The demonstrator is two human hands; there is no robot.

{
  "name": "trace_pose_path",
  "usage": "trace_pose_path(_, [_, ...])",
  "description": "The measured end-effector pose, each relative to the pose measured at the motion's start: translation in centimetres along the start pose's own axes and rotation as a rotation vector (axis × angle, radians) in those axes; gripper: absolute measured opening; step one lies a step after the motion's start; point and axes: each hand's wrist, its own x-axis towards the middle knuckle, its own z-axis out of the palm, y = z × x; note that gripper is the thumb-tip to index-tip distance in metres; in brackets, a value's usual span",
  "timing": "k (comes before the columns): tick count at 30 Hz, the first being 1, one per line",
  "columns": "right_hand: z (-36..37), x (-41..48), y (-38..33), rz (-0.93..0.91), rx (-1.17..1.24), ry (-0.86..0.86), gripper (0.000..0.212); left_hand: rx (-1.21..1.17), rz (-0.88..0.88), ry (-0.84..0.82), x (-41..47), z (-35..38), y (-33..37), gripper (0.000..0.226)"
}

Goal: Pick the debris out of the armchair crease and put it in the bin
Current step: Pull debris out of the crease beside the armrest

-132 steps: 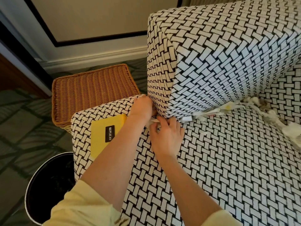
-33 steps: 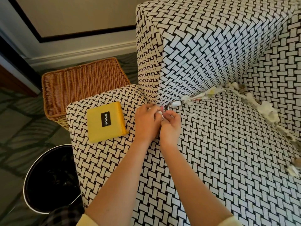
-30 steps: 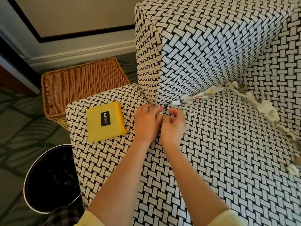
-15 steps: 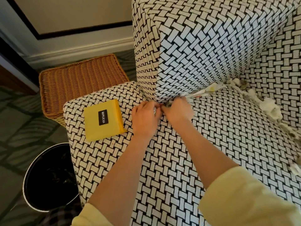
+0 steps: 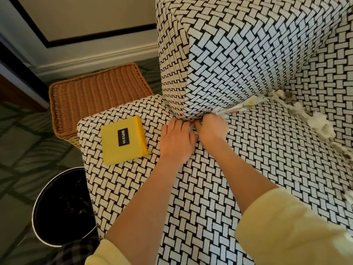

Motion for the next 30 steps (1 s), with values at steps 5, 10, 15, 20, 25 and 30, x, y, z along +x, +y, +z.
trace_pose_path(5, [0.8, -0.5, 0.2, -0.007, 0.034, 0.093, 0.026, -0.044, -0.016, -0.071, 1.6, -0.5, -0.6, 0.034])
trace_pose_path(10, [1.7, -2.2, 0.8, -0.070, 0.245, 0.170, 0.028, -0.193, -0.038, -0.010, 1.6, -0.4, -0.7, 0.030])
trace_pose_path(15, [2.0, -3.5, 0.1, -0.052, 0.608, 0.143, 0.023, -0.660, -0.193, 0.073, 1.1, -1.1, -0.2, 0.025])
trace_pose_path(20, [1.7, -4.9, -1.3, -0.003, 0.977, 0.101, 0.021, -0.986, -0.460, 0.016, 1.1, -2.7, 1.3, 0.022])
trace_pose_path(25, [0.3, -5.7, -1.4, 0.166, 1.454, -0.034, 0.028, -1.150, -0.480, -0.045, 0.8, -3.3, 2.4, 0.021])
trace_pose_path(30, [-0.5, -5.9, 0.5, 0.222, 1.360, -0.028, 0.030, -1.247, -0.451, -0.141, -0.1, -3.5, 3.3, 0.013])
